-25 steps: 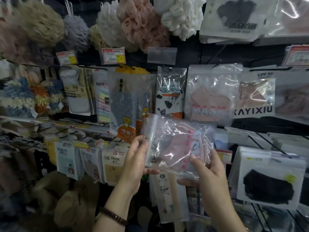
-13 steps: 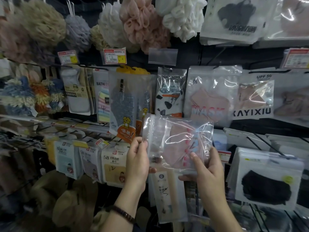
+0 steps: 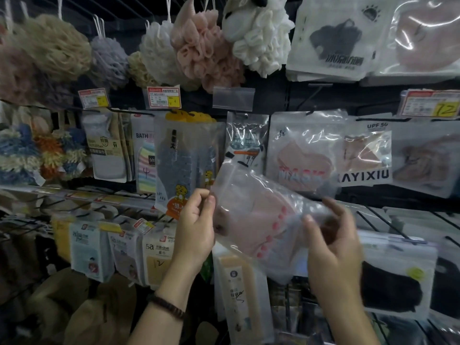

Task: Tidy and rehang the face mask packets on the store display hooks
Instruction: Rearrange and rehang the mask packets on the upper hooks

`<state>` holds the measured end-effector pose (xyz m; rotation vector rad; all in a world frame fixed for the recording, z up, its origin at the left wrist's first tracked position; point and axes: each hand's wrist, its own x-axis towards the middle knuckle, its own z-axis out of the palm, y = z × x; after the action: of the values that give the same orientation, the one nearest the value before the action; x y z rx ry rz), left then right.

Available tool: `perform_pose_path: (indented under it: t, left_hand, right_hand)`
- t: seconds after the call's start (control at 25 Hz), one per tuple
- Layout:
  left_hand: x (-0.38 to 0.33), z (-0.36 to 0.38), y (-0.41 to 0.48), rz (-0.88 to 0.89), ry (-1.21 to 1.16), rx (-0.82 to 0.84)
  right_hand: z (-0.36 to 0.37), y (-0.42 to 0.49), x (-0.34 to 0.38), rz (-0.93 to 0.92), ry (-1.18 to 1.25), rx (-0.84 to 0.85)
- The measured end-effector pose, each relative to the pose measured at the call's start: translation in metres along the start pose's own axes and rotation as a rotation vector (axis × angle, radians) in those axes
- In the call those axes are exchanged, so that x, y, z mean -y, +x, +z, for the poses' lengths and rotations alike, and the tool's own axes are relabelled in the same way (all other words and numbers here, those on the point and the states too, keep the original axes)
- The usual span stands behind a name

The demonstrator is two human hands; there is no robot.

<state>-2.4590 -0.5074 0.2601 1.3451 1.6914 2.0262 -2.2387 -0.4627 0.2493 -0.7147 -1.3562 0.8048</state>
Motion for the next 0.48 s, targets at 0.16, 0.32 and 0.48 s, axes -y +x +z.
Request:
perform_pose_path:
  t: [0.16, 0.32, 0.48]
  left_hand:
    - [-0.043, 0.006, 0.021, 0.18, 0.192, 0.172]
    - [-0.085, 0.025, 0.038, 0.336, 0.356, 0.302]
    - [-0.111, 0.051, 0.069, 0.441, 0.458, 0.274]
  right_hand:
    - [-0.011, 0.053, 0.061, -0.223, -0.278, 0.118]
    - [0.008, 0.095, 0.082, -0.233, -0.482, 0.278]
    - [0.006, 0.123, 0.073, -0.122, -0.152, 0.18]
